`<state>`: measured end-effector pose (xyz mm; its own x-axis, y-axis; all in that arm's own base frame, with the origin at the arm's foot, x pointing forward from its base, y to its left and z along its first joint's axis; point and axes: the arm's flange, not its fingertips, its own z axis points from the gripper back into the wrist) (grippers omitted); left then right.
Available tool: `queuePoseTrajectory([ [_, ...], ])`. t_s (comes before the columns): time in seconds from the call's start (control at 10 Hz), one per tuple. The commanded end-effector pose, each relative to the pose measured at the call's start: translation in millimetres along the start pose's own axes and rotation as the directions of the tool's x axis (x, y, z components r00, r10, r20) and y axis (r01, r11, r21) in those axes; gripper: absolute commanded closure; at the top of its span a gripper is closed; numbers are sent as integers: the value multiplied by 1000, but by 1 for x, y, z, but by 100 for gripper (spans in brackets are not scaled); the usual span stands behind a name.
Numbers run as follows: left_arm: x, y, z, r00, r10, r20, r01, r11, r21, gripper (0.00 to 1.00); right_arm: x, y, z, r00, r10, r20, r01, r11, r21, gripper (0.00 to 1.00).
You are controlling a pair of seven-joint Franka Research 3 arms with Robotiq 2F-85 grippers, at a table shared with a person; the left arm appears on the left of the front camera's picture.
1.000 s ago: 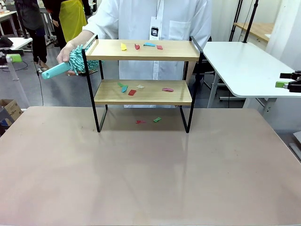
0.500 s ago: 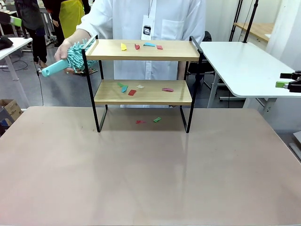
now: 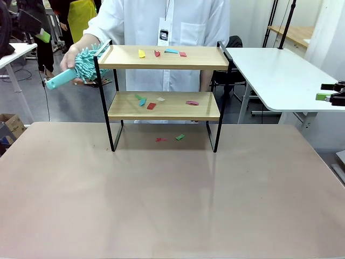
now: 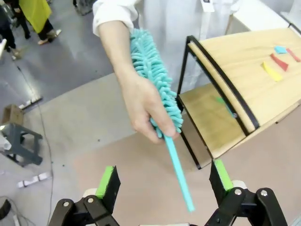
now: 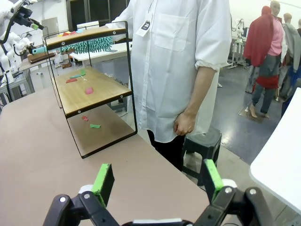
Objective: Clean the shelf.
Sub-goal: Pick up the Duster handed by the human.
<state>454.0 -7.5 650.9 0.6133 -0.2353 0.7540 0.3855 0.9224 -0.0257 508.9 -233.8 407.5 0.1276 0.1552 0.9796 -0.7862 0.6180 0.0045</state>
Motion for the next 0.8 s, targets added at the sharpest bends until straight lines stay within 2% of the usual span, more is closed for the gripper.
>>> queuePoseTrajectory([
  [0.0, -3, 12, -4, 1000, -2, 16, 2, 1000, 7, 0, 3, 1, -1, 1000, 1, -11, -1, 1000, 0, 0],
  [0.3, 0, 3, -1, 1000, -3, 4, 3, 1000, -8, 0, 3, 1, -1, 1000, 1, -11, -1, 1000, 0, 0],
  [0.4, -9, -14, 6, 999, -46, -28, 48, 997, 59, 0, 3, 1, -1, 1000, 1, -11, -1, 1000, 0, 0],
  [0.7, -28, -67, 18, 979, -70, -189, 106, 976, 188, 0, 3, 1, -1, 1000, 1, -11, -1, 1000, 0, 0],
])
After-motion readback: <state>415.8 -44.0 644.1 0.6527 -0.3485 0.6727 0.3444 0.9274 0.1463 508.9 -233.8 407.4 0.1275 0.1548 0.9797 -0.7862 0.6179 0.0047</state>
